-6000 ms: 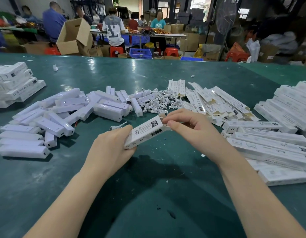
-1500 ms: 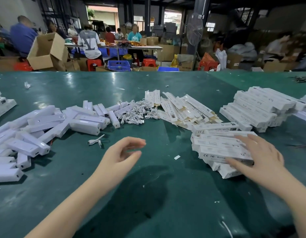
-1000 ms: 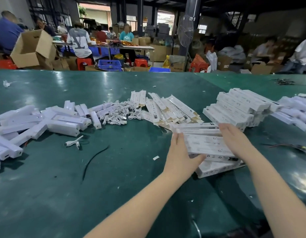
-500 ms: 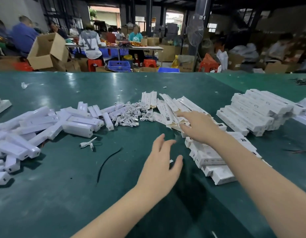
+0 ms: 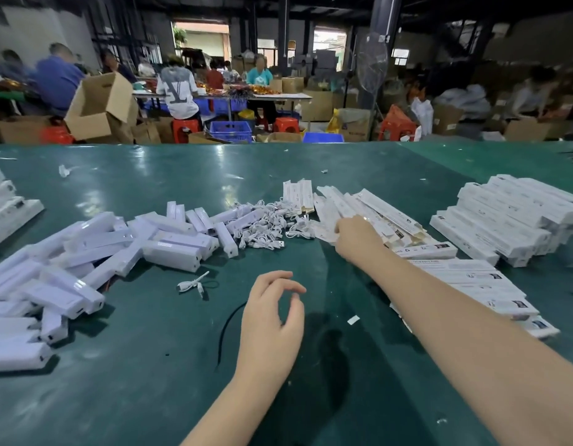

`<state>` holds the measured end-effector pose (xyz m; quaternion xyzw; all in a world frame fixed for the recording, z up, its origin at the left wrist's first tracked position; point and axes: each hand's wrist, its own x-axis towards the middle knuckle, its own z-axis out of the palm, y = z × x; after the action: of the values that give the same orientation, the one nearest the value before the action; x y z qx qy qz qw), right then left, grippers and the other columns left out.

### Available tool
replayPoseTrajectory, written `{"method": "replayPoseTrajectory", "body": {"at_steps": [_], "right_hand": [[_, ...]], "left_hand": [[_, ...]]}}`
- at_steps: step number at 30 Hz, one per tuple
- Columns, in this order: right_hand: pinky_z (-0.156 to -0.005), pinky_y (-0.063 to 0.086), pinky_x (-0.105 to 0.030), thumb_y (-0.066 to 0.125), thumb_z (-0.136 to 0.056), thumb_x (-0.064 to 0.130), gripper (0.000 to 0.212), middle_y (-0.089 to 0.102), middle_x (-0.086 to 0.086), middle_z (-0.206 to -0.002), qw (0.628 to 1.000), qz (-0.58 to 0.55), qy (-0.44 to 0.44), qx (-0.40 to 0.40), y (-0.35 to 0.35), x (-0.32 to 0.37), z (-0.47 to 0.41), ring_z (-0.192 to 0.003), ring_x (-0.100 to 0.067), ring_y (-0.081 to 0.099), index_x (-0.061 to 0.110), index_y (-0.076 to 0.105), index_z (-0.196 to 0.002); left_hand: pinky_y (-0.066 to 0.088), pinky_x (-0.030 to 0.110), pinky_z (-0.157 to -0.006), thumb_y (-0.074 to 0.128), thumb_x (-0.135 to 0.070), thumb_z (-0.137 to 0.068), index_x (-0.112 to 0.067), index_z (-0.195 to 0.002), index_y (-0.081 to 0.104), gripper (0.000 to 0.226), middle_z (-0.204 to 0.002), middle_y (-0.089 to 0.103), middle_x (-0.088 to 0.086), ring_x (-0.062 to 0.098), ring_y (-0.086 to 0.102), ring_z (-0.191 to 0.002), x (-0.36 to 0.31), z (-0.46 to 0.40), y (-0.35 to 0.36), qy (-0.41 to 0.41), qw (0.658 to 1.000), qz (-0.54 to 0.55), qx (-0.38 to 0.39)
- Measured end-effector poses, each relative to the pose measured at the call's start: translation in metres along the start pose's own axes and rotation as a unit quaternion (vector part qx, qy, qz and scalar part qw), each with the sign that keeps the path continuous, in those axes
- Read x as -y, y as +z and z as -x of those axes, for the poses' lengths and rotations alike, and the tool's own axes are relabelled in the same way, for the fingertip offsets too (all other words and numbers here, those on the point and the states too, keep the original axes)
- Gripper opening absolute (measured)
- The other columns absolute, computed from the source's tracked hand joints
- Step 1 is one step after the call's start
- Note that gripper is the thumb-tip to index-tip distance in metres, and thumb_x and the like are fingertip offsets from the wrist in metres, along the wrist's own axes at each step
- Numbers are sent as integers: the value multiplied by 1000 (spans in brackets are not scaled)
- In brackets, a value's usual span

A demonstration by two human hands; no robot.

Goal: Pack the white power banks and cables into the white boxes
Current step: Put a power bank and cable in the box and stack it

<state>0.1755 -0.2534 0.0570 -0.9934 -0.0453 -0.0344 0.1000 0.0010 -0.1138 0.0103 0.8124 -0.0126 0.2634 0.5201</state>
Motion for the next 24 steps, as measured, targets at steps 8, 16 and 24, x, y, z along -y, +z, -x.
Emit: {"method": "replayPoseTrajectory", "body": {"at_steps": [8,16,24], "right_hand": [[-77,44,-15,63,-89,17,25,70,14,-94,921,-218,-288,142,-41,22,103,-85,4,61,30,76,-105],[-89,48,-27,52,-93,8,33,70,15,-112,987,-25,-124,101,-92,-56,48,-99,-8,64,34,70,-102],[-88,46,-27,66,-82,4,43,65,15,-108,978,89,-38,185,-65,-113,-6,-99,-11,59,32,69,-115]], "left_hand": [[56,37,-86,76,-37,-66,-15,-135,45,78,-122,66,7,21,65,-110,-5,-23,-10,-326,808,490,29],[53,33,-75,63,-3,-86,-5,-109,55,24,-91,66,9,18,68,-87,-2,-22,-19,-394,736,550,-30],[53,27,-58,65,-6,-86,-10,-98,53,17,-69,62,4,18,63,-75,-7,-24,-20,-393,738,548,-12]]}}
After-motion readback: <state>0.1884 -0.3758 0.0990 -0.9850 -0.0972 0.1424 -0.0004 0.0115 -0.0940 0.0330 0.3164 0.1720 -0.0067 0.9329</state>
